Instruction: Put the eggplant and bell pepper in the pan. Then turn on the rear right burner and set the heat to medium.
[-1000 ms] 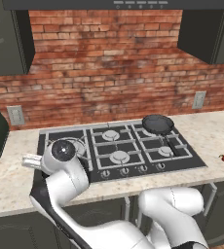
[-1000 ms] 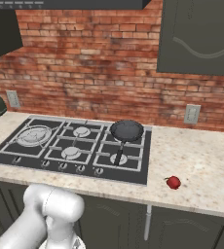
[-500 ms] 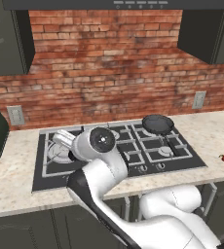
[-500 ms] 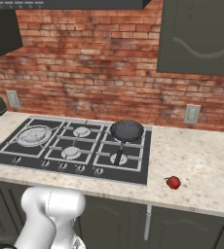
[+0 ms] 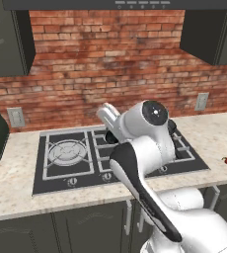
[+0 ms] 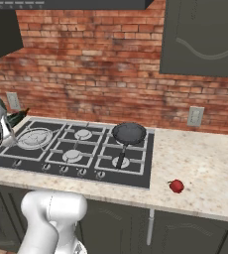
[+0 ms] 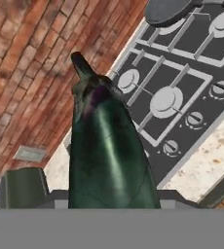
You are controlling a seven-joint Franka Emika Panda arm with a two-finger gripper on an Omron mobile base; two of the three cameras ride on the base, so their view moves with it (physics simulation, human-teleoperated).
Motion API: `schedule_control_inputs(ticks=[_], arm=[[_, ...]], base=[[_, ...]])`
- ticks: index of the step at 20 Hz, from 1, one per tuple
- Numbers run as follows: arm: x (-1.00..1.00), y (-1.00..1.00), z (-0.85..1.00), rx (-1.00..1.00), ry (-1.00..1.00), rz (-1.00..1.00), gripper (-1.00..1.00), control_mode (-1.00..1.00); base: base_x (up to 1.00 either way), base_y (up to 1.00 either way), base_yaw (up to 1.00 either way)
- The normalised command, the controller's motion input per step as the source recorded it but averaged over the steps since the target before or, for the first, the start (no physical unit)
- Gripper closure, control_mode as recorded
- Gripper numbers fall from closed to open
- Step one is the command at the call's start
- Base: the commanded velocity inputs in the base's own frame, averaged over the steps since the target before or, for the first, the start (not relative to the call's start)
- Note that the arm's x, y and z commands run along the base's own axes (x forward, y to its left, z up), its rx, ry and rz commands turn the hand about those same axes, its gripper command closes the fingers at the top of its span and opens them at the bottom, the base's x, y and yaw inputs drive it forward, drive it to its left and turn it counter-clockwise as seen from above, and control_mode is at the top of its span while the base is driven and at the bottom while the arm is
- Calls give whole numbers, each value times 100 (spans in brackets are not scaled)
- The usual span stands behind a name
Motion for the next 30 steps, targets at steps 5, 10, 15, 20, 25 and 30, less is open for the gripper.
schedule_control_inputs(ticks=[5,10,15,20,25,30], arm=[[0,-98,1,7,19,-20,100,-100],[0,-86,0,7,22,-18,100,-100],[6,-71,0,2,26,-12,100,-100],[19,-59,0,0,27,-8,100,-100],[28,-45,0,0,26,-5,100,-100],[46,-32,0,0,22,-1,100,-100]], base=[[0,0,0],[0,0,0],[0,0,0],[0,0,0],[0,0,0],[0,0,0]])
